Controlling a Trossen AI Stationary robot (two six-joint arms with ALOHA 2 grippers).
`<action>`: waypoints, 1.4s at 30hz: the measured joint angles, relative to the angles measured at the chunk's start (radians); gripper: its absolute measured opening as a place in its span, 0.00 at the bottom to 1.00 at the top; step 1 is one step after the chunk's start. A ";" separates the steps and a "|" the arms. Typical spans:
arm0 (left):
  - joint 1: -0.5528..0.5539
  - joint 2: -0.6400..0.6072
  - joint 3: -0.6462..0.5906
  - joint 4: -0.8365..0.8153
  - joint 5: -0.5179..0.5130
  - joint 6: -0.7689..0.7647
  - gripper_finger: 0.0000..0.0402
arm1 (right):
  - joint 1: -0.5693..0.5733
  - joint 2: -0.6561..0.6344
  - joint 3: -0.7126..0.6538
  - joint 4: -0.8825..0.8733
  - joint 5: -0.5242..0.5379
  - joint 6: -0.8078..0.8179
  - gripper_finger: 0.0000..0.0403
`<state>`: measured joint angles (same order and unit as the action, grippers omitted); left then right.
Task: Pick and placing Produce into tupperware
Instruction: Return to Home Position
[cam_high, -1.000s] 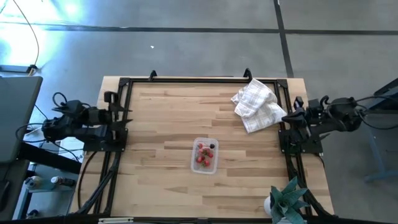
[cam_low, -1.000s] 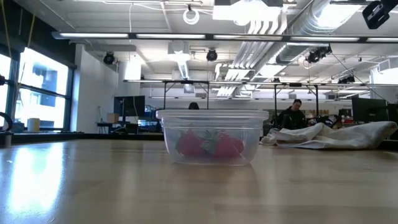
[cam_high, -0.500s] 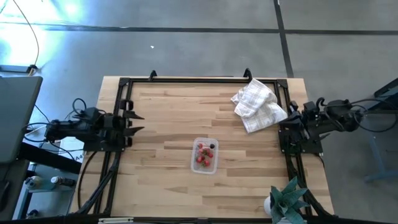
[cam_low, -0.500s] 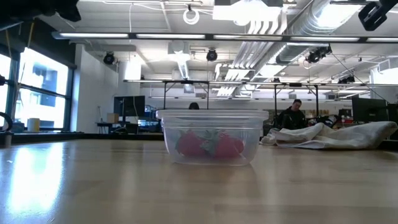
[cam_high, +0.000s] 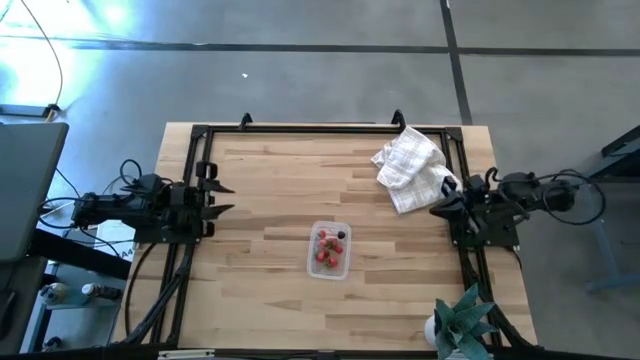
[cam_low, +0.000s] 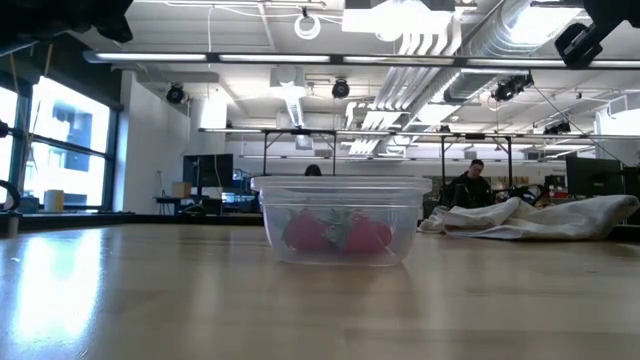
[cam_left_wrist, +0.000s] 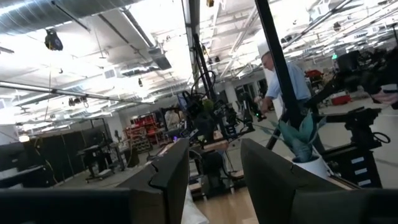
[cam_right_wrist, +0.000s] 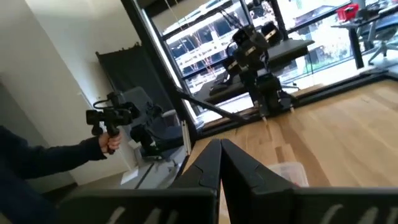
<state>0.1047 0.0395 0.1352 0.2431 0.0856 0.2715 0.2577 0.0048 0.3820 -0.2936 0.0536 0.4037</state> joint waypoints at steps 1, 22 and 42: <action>0.000 0.001 0.000 0.000 0.000 -0.006 0.34 | 0.000 0.000 -0.016 0.012 -0.005 0.009 0.00; 0.000 0.203 0.000 0.174 0.000 -0.008 0.34 | 0.000 0.000 -0.302 0.466 -0.013 0.044 0.00; 0.000 0.100 0.002 0.110 -0.057 0.057 0.34 | 0.000 0.000 -0.302 0.452 -0.039 0.040 0.00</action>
<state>0.1051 0.1392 0.1368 0.3532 0.0283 0.3284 0.2577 0.0051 0.0799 0.1583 0.0143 0.4437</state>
